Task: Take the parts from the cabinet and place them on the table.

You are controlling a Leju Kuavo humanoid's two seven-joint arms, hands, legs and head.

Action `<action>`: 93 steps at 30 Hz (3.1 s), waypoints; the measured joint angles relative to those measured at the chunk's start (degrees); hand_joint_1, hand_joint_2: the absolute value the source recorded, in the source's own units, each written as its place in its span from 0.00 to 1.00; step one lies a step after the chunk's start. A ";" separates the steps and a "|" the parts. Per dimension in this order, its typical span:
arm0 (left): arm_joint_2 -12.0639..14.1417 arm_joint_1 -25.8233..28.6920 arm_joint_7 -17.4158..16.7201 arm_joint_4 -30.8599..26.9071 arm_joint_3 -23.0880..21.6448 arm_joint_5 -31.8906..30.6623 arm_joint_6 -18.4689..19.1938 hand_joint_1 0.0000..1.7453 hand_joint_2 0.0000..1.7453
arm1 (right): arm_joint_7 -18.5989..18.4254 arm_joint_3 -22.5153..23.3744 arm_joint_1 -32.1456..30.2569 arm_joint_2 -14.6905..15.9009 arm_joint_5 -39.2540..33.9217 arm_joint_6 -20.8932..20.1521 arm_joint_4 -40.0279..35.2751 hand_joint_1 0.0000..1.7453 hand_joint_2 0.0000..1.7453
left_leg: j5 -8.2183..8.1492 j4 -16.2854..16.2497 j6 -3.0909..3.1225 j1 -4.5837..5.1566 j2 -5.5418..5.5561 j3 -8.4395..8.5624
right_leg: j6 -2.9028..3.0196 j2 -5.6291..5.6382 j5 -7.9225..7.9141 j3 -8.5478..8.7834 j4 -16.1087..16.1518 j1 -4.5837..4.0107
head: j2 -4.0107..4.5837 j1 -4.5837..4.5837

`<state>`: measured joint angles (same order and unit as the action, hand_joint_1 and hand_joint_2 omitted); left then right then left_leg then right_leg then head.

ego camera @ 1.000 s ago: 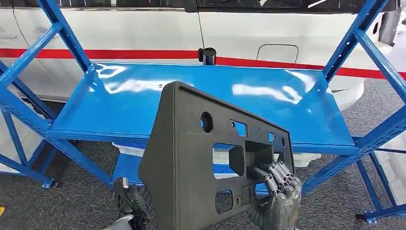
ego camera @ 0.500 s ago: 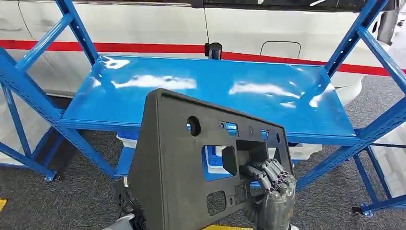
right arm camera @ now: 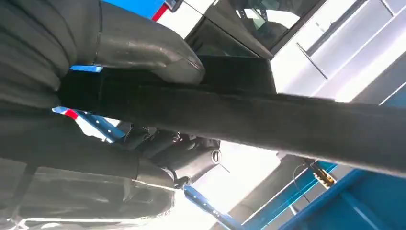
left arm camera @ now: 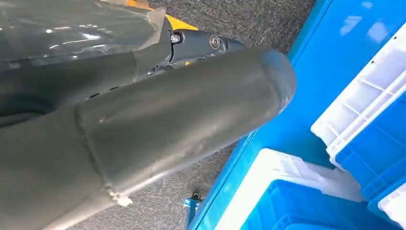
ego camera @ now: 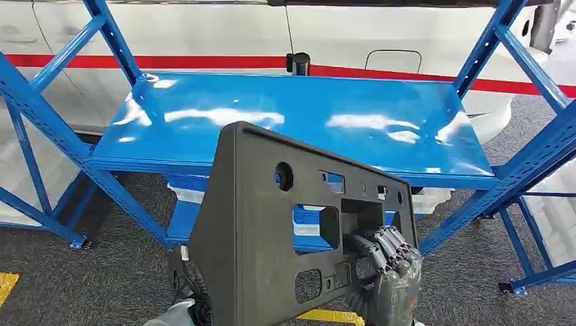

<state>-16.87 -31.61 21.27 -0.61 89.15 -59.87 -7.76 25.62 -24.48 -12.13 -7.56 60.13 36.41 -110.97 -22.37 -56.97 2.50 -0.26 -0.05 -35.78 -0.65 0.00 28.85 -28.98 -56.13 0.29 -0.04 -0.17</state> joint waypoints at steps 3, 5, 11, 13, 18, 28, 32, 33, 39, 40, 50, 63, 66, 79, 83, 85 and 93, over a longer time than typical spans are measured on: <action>0.00 -0.17 -0.11 0.00 0.00 0.44 0.07 0.00 0.00 | -0.22 0.02 0.14 0.00 -0.31 0.00 0.02 1.00 1.00 | 0.37 0.17 -0.43 -0.14 0.10 -0.09 | 0.19 -0.01 -0.27 0.20 -0.01 0.04 | 0.00 0.02; 0.02 -0.25 -0.13 0.00 0.00 0.50 0.07 0.00 0.00 | -0.37 0.02 0.34 0.02 -0.35 0.00 0.07 1.00 1.00 | 0.50 0.16 -0.32 -0.13 0.18 -0.20 | 0.06 0.00 -0.36 0.18 -0.07 0.06 | 0.00 0.04; 0.09 -0.50 -0.22 0.00 0.00 1.11 0.42 0.00 0.00 | -0.57 -0.06 1.01 0.02 -0.89 0.00 0.20 1.00 1.00 | 0.34 -0.14 -0.09 0.04 0.21 -0.51 | -0.07 -0.02 -0.39 0.09 0.01 0.15 | 0.00 0.00; 0.04 -0.68 -0.22 0.00 0.00 1.20 0.50 0.00 0.00 | -0.59 -0.15 1.24 0.00 -1.01 0.00 0.20 1.00 1.00 | 1.14 1.73 0.30 -0.26 0.08 0.27 | -0.58 -0.06 -0.55 0.16 0.69 -0.60 | 0.00 0.00; -0.09 -0.86 -0.46 -0.02 0.00 2.03 1.11 0.00 0.00 | -0.98 -0.15 1.94 0.42 -1.33 0.00 0.59 1.00 1.00 | 2.32 3.05 0.18 -0.59 -0.18 0.00 | -0.57 -0.01 7.36 -8.04 -16.35 0.60 | 0.00 -0.24; 0.26 -0.62 -0.50 -0.20 0.00 2.49 1.38 0.00 0.00 | -1.00 -0.37 2.75 0.90 -2.08 0.00 1.49 1.00 1.00 | 3.43 0.25 -3.12 -1.43 0.26 -2.82 | -1.02 0.39 0.14 -1.99 -2.46 1.92 | 0.00 -0.09; 0.35 -0.48 -0.50 -0.22 0.00 2.75 1.70 0.00 0.00 | -1.00 -0.72 2.87 0.83 -2.05 0.00 1.64 1.00 1.00 | -6.83 -13.78 -3.37 -1.59 0.17 -8.21 | 0.87 0.11 -1.17 -3.00 -2.51 1.31 | 0.00 0.22; 0.42 -0.39 -0.50 -0.24 0.00 2.75 1.70 0.00 0.00 | -1.00 -0.72 2.87 0.83 -2.05 0.00 1.75 1.00 1.00 | -8.56 -17.94 -3.31 -1.58 0.16 -9.50 | 0.99 0.07 -1.37 -3.32 -2.53 1.03 | 0.00 0.15; 0.65 -0.61 -0.50 -0.31 0.00 2.82 1.75 0.00 0.00 | -1.00 -0.79 3.00 0.81 -2.08 0.00 1.95 1.00 1.00 | -5.02 -2.01 -0.18 -0.38 0.15 2.60 | 0.59 0.02 -2.10 -3.93 -2.51 0.32 | 0.00 -0.06; 0.59 -0.66 -0.48 -0.31 0.00 2.82 1.79 0.00 0.00 | -1.00 -0.79 3.14 0.85 -2.08 0.00 1.95 1.00 1.00 | -4.12 -1.75 -0.14 0.13 0.00 2.53 | 0.28 -0.03 -2.26 -4.03 -2.53 -0.05 | 0.00 -0.22; 0.63 -0.37 -0.96 -0.55 0.00 2.82 2.23 0.00 0.00 | -0.92 -1.16 3.63 1.07 -2.36 0.00 2.29 1.00 1.00 | -1.26 0.01 0.49 -0.08 -0.61 0.74 | -0.95 -0.02 5.47 -10.97 -18.79 0.61 | 0.00 0.09; 0.79 -0.42 -1.57 -0.63 0.00 2.43 2.47 0.00 0.00 | -0.30 -1.16 3.93 0.90 -1.97 0.00 2.38 1.00 1.00 | -9.36 -14.48 -3.32 -0.46 -0.07 -6.26 | 1.30 -0.01 -1.76 -3.22 -1.93 1.16 | 0.00 0.42; 0.94 -0.23 -1.88 -0.83 0.00 2.40 2.86 0.00 0.00 | 0.26 -0.87 3.38 0.66 -1.46 0.00 2.38 1.00 1.00 | -9.15 -16.32 -3.20 -0.49 -0.07 -5.39 | 1.11 0.04 -2.36 -3.98 -1.96 0.94 | 0.00 0.42; 2.33 0.79 -2.36 -1.57 0.00 0.28 5.68 0.00 0.00 | 1.80 3.56 0.31 -1.01 1.03 0.00 1.11 1.00 1.00 | -2.37 0.86 0.53 0.03 -0.52 2.66 | -0.07 0.00 5.19 -11.59 -18.27 0.48 | 0.00 -0.04; 3.12 1.70 -2.40 -1.64 0.00 -0.15 6.19 0.00 0.00 | 1.18 4.55 -0.01 -0.94 1.31 0.00 1.11 1.00 1.00 | -1.89 0.34 0.11 -0.02 -0.57 1.89 | -2.21 -0.05 0.70 -3.92 -6.60 0.99 | 0.00 -0.04; 3.43 1.65 -2.40 -1.68 0.00 -0.91 6.58 0.00 0.00 | 0.68 4.79 -0.06 -0.96 2.03 0.00 1.07 1.00 1.00 | -1.98 -0.60 -0.53 0.58 -0.47 1.10 | -1.80 0.15 0.14 -1.21 -1.38 0.67 | 0.00 -0.04; 5.99 2.78 -2.71 -1.68 0.00 -5.71 8.98 0.00 0.00 | 0.79 6.97 -2.08 -1.40 2.82 0.00 -0.33 1.00 1.00 | -9.75 -12.56 -2.95 -0.31 -0.07 -3.87 | 0.88 0.21 -1.49 -2.41 -1.57 1.01 | 0.00 0.26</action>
<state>-10.89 -28.83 18.56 -2.30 89.15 -65.57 1.22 26.40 -17.51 -14.21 -8.96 62.95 36.41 -111.30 -32.13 -69.52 -0.44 -0.58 -0.11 -39.64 0.23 0.21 27.36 -31.39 -57.69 1.30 -0.04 0.09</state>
